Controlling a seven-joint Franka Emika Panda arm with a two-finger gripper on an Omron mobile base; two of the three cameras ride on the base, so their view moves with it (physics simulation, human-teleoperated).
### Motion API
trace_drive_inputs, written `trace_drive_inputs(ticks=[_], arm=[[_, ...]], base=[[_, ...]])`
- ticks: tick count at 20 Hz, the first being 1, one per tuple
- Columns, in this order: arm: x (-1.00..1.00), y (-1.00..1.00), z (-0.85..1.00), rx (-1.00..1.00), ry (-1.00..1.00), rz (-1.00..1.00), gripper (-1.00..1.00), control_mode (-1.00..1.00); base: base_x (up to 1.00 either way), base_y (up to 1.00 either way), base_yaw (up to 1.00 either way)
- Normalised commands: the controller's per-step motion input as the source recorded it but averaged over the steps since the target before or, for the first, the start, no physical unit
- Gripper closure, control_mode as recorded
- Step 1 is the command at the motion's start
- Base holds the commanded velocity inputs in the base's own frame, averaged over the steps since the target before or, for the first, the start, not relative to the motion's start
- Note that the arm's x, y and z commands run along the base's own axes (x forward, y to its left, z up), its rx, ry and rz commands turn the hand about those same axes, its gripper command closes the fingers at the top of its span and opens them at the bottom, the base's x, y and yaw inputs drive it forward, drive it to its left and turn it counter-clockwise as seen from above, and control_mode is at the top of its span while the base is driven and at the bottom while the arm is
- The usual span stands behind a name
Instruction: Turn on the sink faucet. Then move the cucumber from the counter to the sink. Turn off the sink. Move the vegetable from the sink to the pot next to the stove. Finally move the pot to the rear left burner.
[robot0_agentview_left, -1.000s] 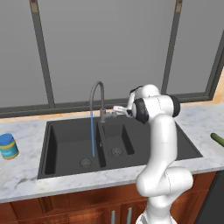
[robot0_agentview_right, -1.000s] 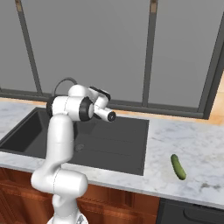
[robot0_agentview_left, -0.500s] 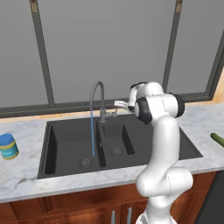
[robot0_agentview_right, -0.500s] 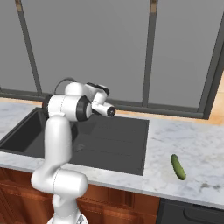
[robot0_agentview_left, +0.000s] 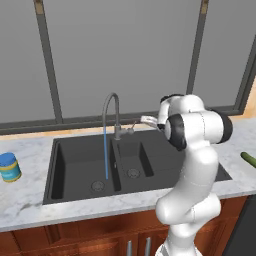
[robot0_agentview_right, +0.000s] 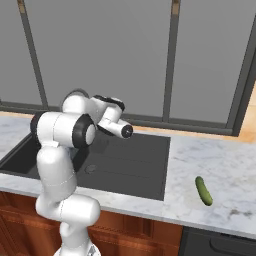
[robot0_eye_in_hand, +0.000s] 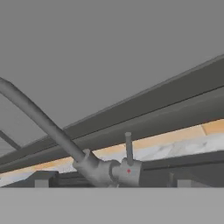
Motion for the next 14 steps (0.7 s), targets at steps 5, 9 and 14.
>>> trace_drive_inputs(ticks=[5,9,14], arm=[[-0.89,-0.42,0.65,0.00,0.00,-0.05,-1.00,-1.00],[-0.44,-0.40,0.87,0.00,0.03,-0.03,-1.00,-1.00],[-0.06,-0.48,0.87,0.00,0.15,0.00,-1.00,-1.00]], base=[[0.00,0.00,0.00],[0.00,0.00,0.00],[0.00,0.00,0.00]])
